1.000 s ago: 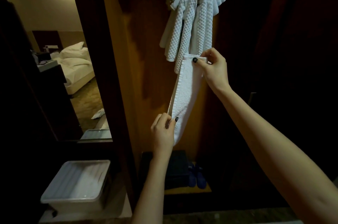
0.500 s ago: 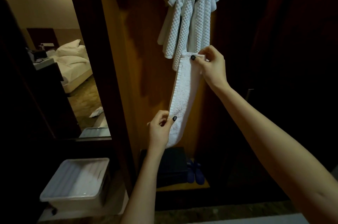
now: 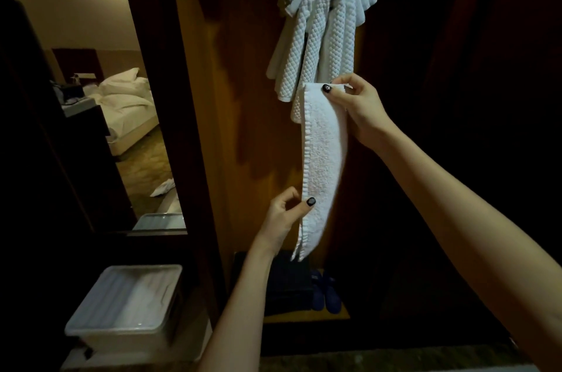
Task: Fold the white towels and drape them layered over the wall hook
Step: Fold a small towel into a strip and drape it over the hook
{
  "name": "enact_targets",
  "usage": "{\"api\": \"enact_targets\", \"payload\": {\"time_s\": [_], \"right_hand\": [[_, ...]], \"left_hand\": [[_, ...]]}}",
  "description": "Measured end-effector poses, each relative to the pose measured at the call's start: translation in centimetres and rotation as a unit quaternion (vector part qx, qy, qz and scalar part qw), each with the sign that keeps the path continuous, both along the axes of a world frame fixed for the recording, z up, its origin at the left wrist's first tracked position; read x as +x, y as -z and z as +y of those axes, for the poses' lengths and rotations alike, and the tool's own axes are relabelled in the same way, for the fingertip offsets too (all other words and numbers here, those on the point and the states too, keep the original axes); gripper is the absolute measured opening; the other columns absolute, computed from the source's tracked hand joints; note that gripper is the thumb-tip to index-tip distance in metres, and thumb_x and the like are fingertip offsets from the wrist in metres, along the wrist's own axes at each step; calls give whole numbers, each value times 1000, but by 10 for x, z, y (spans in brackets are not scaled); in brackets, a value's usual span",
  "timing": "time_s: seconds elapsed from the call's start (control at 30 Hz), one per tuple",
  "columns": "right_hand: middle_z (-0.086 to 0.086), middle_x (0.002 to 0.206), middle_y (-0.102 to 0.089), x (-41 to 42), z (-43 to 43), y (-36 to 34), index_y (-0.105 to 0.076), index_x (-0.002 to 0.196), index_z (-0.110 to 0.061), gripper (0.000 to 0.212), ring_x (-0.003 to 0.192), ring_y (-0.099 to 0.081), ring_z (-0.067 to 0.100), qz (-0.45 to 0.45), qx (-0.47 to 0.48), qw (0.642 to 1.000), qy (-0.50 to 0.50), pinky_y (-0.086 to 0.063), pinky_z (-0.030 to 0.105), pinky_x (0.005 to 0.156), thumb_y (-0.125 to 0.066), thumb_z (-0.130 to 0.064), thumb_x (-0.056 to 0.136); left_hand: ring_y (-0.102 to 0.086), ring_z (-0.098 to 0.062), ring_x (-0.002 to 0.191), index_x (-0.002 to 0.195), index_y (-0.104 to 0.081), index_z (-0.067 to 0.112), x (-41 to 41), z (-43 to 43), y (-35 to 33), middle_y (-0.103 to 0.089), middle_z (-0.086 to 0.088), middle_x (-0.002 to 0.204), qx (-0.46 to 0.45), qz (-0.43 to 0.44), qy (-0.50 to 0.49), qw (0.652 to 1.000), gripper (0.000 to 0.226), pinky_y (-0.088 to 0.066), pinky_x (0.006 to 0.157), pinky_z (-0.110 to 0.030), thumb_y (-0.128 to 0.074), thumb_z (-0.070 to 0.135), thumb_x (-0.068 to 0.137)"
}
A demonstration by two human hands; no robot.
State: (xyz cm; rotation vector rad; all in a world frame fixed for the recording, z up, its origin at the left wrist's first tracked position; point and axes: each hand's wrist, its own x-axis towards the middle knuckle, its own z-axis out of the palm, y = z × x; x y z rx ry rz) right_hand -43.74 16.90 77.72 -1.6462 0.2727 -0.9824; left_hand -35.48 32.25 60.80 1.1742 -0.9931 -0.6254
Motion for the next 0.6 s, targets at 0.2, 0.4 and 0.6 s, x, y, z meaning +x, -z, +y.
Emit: {"api": "enact_targets", "payload": {"time_s": [0.2,0.4,0.6], "right_hand": [[-5,71,-69,-9,-8,-11,-59,80,-16,14,64,-65,8,-4,72,995,-62,-54,23,57,-66,-10,90],[-2,77,-66,-20,-19,-11,-57,81,-14,15,66,-65,9,-27,90,995,-29,-53,24,57,-65,-6,91],[0,79,-58,-20,-24,-2,-56,83,-13,14,69,-57,11,-20,48,996,76,-46,25,62,-67,-8,90]], "left_hand": [[-64,-1,86,82,-72,27,-3,-15,-14,-71,13,87,1,-20,46,999,9,-48,78,-15,-69,19,84],[-48,-23,80,81,-52,-8,-6,-20,-10,-51,-13,82,-9,-34,18,999,26,-40,74,-36,-68,10,88],[-55,-1,67,70,-51,13,-4,-19,-1,-58,11,68,46,-76,-25,996,26,-44,64,-15,-70,8,87]]}}
